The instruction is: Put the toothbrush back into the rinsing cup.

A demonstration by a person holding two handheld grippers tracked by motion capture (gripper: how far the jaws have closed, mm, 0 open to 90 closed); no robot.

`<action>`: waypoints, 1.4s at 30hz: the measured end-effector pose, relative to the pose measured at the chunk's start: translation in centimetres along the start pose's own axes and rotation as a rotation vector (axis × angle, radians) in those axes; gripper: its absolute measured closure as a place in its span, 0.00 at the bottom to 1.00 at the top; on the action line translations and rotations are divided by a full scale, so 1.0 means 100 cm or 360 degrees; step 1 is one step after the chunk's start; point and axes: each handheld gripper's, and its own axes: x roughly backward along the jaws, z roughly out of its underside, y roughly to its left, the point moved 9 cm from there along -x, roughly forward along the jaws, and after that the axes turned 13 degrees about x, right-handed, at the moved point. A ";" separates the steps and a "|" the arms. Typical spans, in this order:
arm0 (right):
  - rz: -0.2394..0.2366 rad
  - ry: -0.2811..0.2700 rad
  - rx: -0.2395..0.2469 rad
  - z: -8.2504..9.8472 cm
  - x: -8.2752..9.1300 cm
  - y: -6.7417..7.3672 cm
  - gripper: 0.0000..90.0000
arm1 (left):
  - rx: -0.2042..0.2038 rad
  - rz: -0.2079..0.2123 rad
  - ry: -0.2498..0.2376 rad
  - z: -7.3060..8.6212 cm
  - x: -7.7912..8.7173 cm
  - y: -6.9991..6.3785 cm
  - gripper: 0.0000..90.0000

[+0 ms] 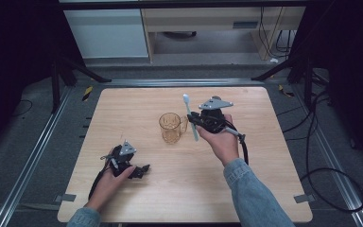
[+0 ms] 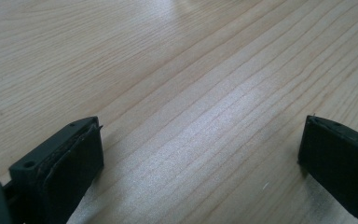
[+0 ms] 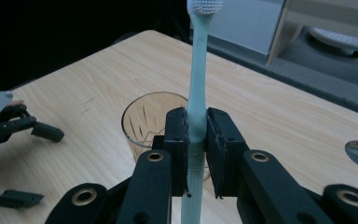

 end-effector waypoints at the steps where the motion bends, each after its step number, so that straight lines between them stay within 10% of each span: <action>1: 0.0008 -0.0009 -0.0002 -0.001 0.000 0.000 0.88 | 0.0000 0.0000 0.0000 0.000 0.000 0.000 0.00; 21: 0.0161 -0.0271 -0.0054 -0.021 -0.001 -0.012 0.88 | 0.0001 -0.0001 -0.0001 0.000 0.000 0.000 0.00; 42: 0.0251 -0.0355 -0.0069 -0.040 -0.021 -0.023 0.88 | 0.0006 -0.0002 -0.0004 0.000 0.000 0.000 0.00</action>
